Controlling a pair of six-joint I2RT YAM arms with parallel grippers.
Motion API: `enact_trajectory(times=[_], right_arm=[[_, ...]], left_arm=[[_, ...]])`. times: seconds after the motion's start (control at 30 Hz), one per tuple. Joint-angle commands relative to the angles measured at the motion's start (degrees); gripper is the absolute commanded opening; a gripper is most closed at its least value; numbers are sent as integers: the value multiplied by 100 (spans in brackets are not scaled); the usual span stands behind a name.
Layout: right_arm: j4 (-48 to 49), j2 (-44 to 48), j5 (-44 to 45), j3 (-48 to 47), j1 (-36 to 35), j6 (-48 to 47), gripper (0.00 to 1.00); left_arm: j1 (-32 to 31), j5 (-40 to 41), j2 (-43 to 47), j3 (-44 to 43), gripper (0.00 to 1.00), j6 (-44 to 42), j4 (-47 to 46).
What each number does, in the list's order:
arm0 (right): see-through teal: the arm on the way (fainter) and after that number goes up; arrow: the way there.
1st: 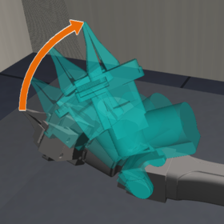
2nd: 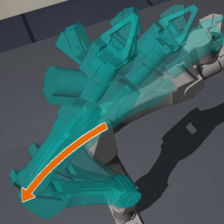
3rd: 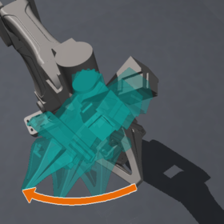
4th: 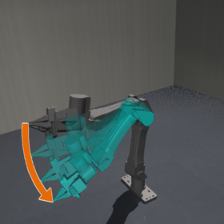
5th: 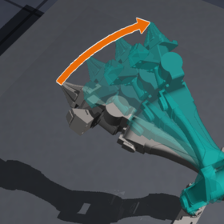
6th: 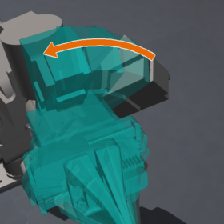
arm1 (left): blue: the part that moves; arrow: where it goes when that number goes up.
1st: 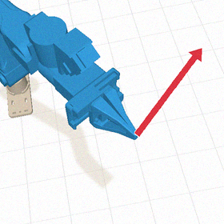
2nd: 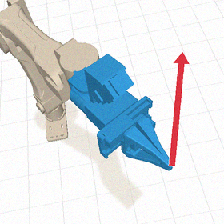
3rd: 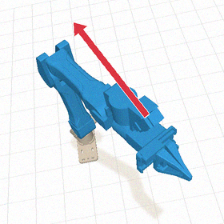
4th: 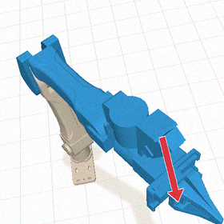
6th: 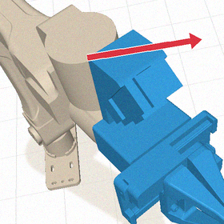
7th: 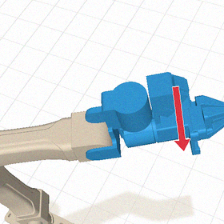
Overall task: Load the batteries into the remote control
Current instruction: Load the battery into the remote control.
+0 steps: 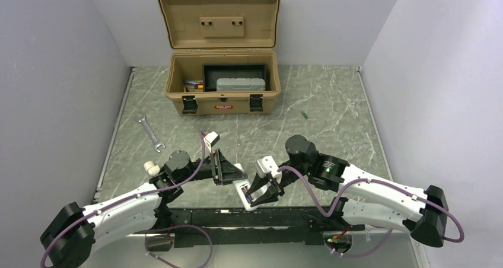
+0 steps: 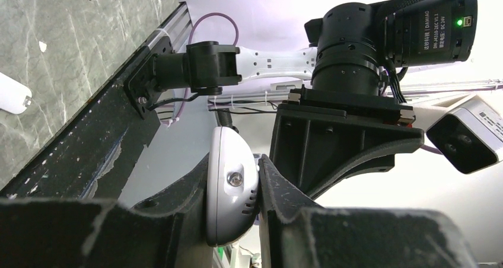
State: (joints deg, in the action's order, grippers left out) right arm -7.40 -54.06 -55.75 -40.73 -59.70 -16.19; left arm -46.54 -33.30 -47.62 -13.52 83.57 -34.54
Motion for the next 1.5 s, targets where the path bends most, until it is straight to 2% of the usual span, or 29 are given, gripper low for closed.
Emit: enact_trajectory(times=[0.0, 1.0, 1.47], right_arm=[[305, 50, -26, 16, 17, 23, 38], [523, 90, 212, 296, 26, -21, 33], [1003, -51, 214, 516, 92, 4, 31]], left_arm=[[-29, -36, -44, -270, 0, 19, -422], [-54, -36, -2, -252, 0, 93, -586], [-87, -154, -184, -322, 0, 175, -857]])
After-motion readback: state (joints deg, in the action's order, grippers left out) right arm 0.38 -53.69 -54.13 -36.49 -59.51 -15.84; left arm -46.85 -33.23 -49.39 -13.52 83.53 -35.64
